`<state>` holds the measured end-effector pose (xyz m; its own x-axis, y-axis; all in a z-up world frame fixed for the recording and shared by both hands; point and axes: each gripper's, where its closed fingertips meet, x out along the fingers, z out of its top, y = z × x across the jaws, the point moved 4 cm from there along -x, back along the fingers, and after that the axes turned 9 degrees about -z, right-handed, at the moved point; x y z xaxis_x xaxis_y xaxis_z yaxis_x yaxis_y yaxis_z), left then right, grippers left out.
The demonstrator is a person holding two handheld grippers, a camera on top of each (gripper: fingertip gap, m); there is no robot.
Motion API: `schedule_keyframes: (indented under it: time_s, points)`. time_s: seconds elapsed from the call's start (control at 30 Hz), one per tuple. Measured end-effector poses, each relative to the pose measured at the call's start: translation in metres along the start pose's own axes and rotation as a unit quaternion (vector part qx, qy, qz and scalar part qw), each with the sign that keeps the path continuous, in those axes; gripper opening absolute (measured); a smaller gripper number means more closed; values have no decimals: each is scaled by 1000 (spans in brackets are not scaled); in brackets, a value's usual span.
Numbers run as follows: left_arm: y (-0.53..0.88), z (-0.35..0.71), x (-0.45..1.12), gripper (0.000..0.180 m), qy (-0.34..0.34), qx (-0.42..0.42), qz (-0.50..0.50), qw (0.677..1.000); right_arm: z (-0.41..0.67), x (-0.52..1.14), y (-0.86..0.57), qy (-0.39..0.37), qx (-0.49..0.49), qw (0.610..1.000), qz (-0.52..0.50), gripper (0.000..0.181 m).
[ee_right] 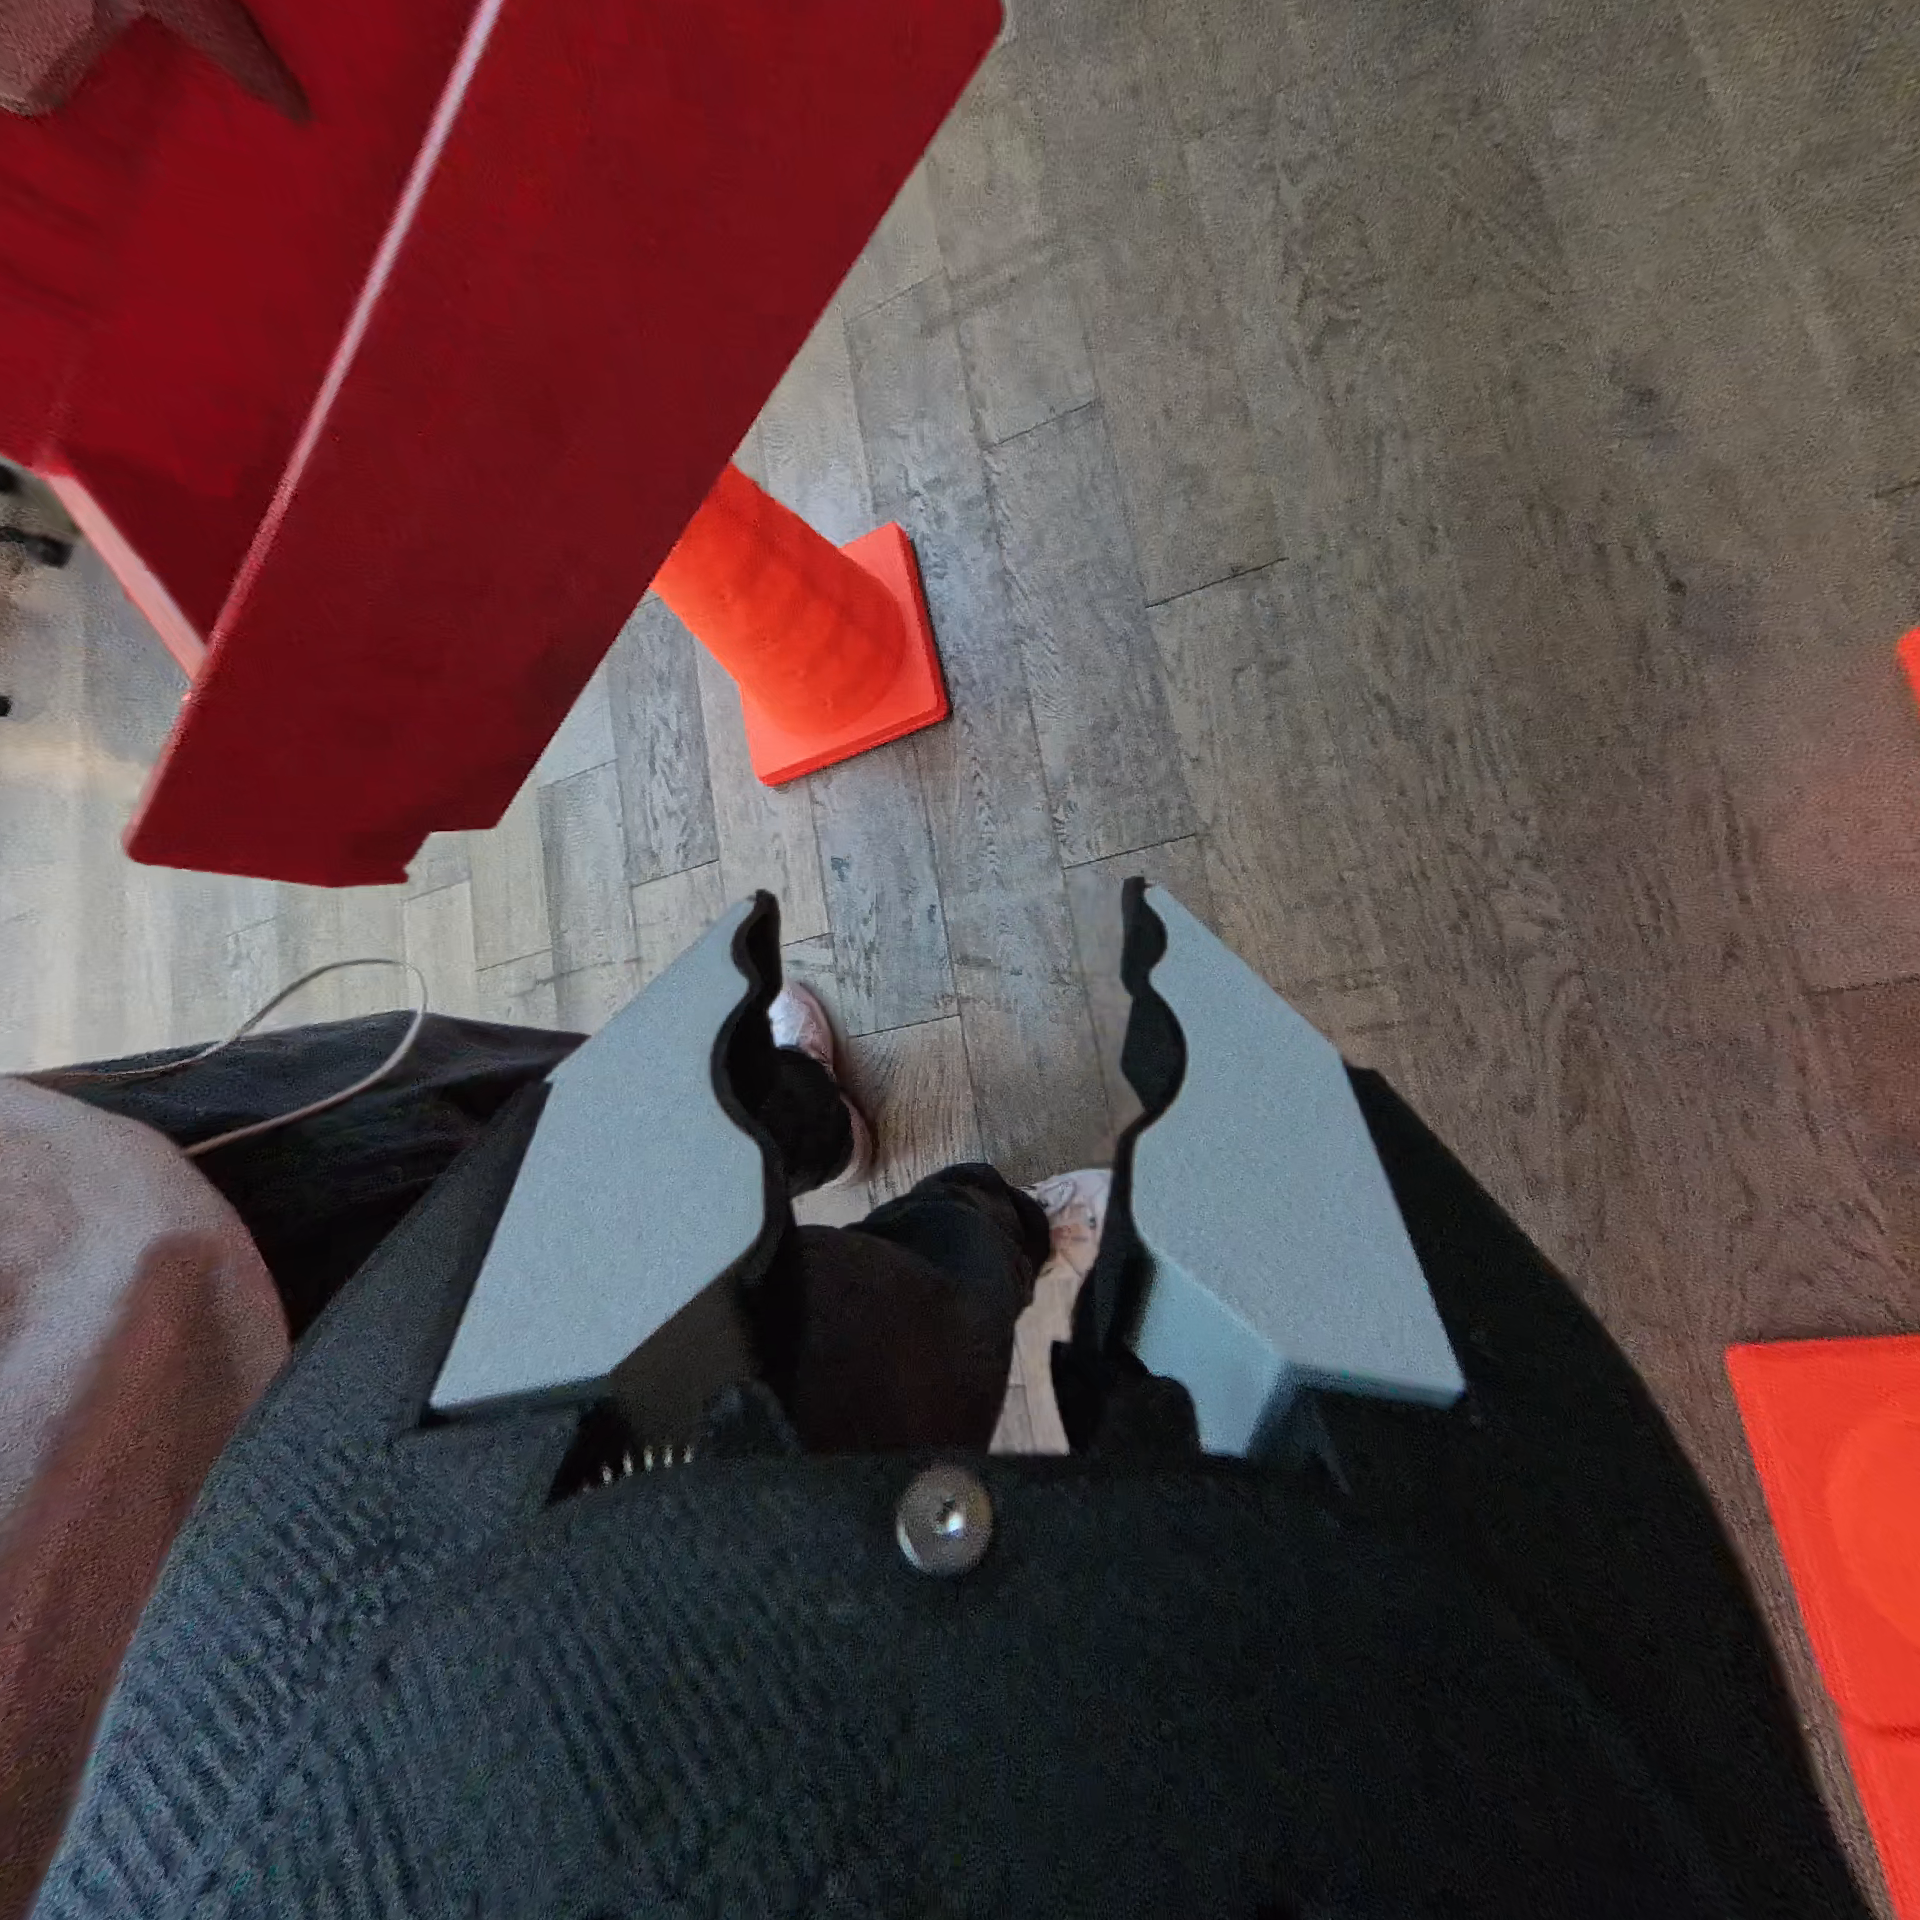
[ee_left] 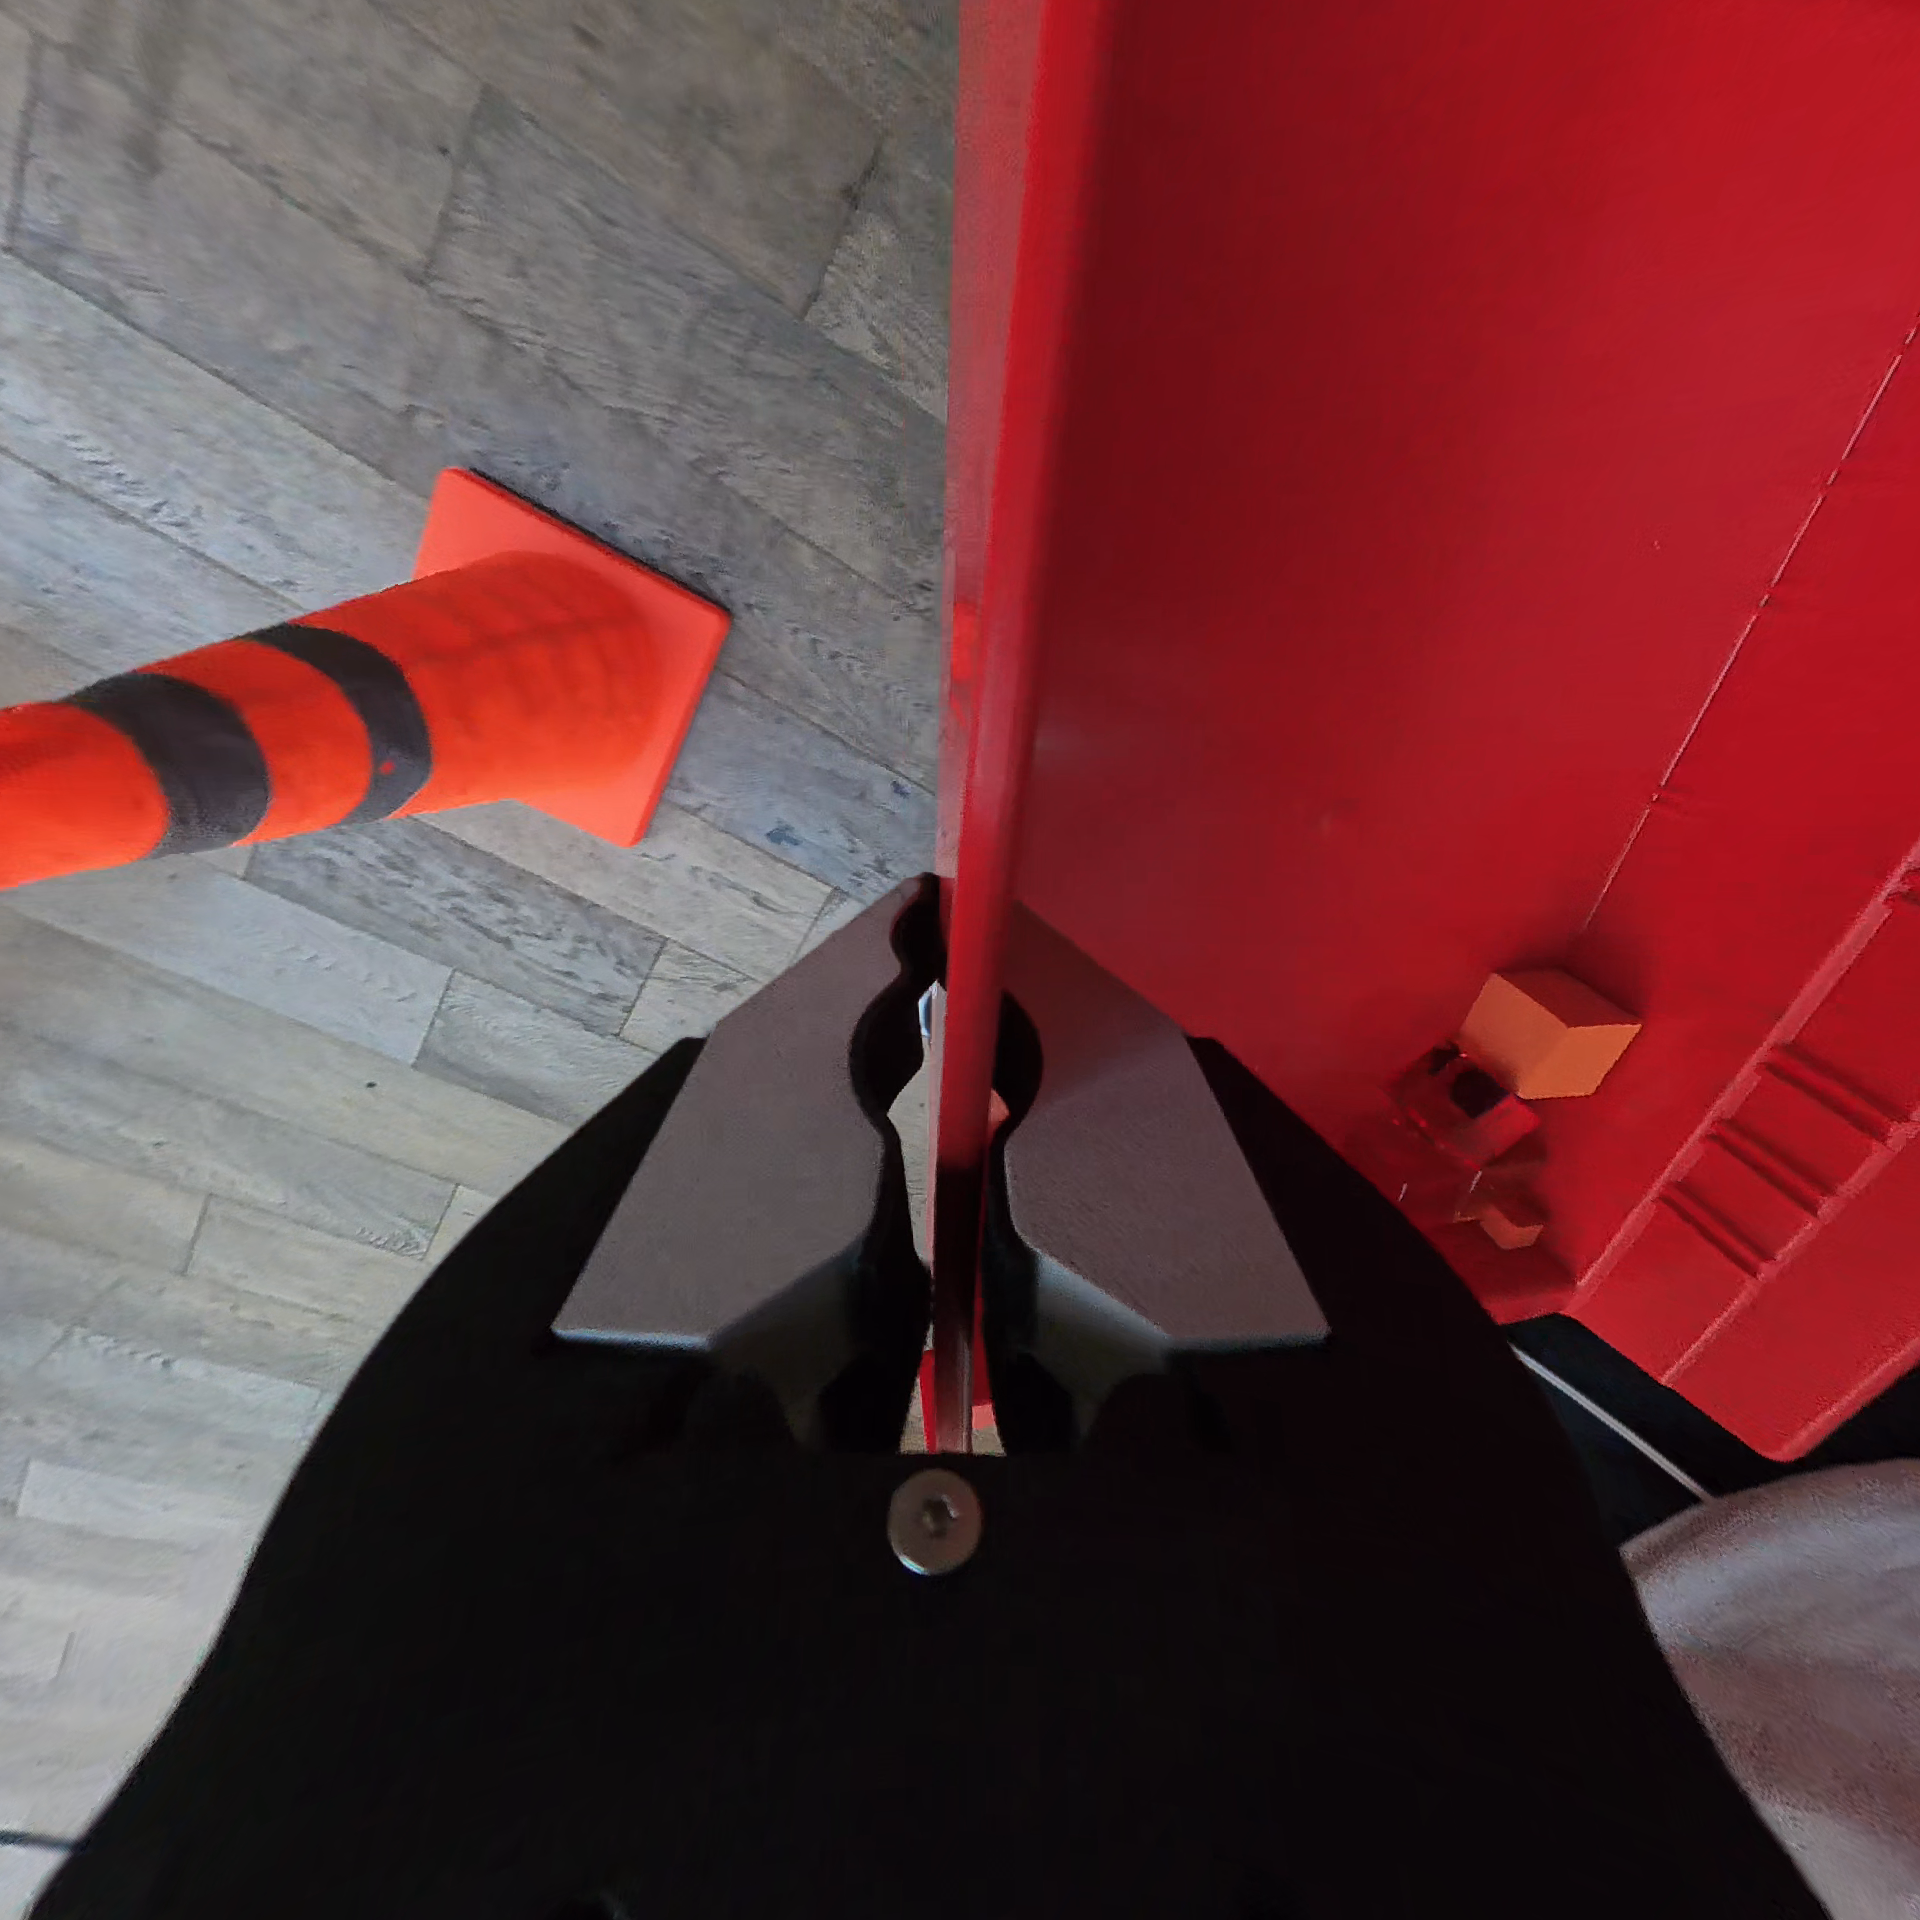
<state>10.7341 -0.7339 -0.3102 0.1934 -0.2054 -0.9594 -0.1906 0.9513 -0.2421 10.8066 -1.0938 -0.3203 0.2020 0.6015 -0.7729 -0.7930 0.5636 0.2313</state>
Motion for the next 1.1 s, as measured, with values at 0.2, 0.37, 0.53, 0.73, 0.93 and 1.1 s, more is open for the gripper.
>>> schedule_keyframes:
  time_s: [0.2, 0.37, 0.53, 0.73, 0.93, 1.1]
  points:
    - [-70, 100, 14, 2, 33, 45, -45, 997, 3, -80, -134, -67, 53, 987, -135, 65]
    - [-84, 203, -8, 2, 48, 128, -19, 990, 42, -73, -177, -113, 116, 977, -139, 65]
    - [-67, 323, -52, 2, 46, 199, -4, 979, 130, -17, -183, -132, 69, 983, -107, 65]
    - [-20, 487, -118, 2, 50, 262, 8, 964, 271, 55, -208, -175, 54, 978, -103, 61]
    - [20, 663, -181, 2, 60, 295, 45, 953, 405, 73, -221, -251, 70, 961, -88, 61]
    - [41, 802, -219, 2, 55, 279, 41, 958, 491, 59, -240, -243, -34, 958, -149, 62]
